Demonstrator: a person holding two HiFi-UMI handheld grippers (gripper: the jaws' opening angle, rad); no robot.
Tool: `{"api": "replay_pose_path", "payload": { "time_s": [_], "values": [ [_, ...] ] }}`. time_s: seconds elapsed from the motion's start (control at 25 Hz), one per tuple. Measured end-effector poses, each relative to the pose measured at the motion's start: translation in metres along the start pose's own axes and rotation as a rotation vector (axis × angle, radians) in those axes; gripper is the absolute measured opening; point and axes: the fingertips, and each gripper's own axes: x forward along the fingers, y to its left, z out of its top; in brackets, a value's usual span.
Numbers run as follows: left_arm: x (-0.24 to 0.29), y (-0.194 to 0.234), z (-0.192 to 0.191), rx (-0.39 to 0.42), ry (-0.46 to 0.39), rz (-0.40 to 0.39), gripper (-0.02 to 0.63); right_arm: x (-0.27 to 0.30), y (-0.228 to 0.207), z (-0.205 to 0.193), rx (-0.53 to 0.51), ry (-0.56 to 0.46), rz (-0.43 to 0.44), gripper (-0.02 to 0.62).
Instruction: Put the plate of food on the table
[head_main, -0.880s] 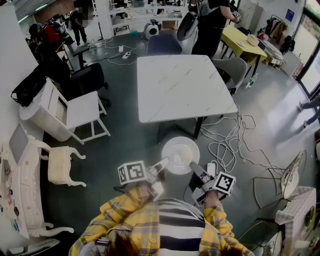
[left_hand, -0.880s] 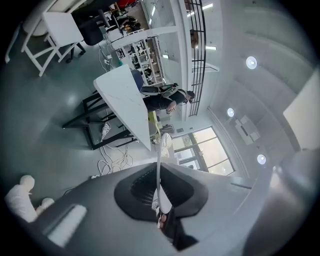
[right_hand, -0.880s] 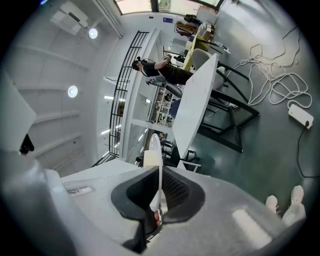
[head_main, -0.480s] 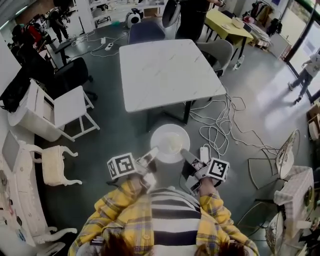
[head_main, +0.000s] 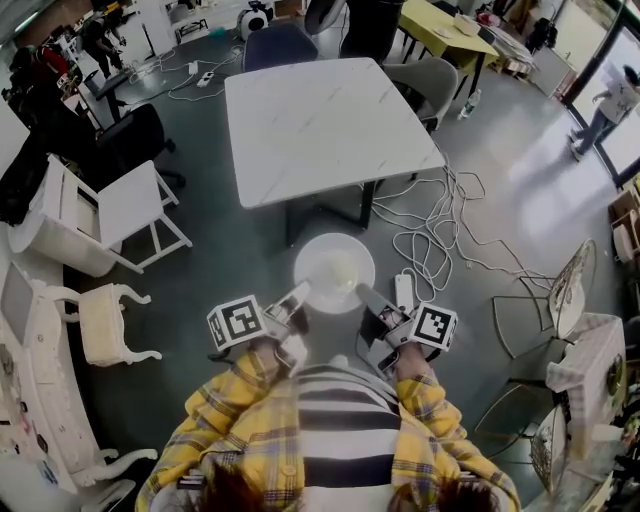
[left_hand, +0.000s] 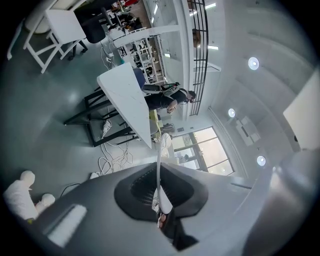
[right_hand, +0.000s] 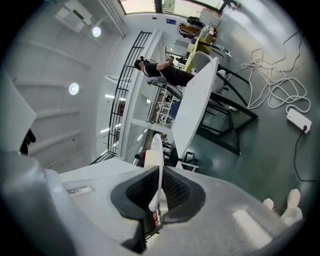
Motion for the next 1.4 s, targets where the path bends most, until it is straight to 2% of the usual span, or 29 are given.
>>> {"api": "replay_pose_path", "payload": {
  "time_s": [0.4,0.84,1.4],
  "values": [
    [0.0,0.003,-0.007,-0.022,-0.012,0.015,0.005,-0.006,-0.007,-0.001,0.015,0.005,-0.022,0.015],
    [0.005,0.01,-0.013,-0.035,-0.024,0.049,0.006,-0.009,-0.021,-0.001,0.077,0.022,-0.045,0.009],
    [0.032,0.014,-0.018,-0.031,-0.058,0.076,0.005,-0.014,-0.04,0.022,0.093,0.047,-0.06,0.008]
  ]
}}
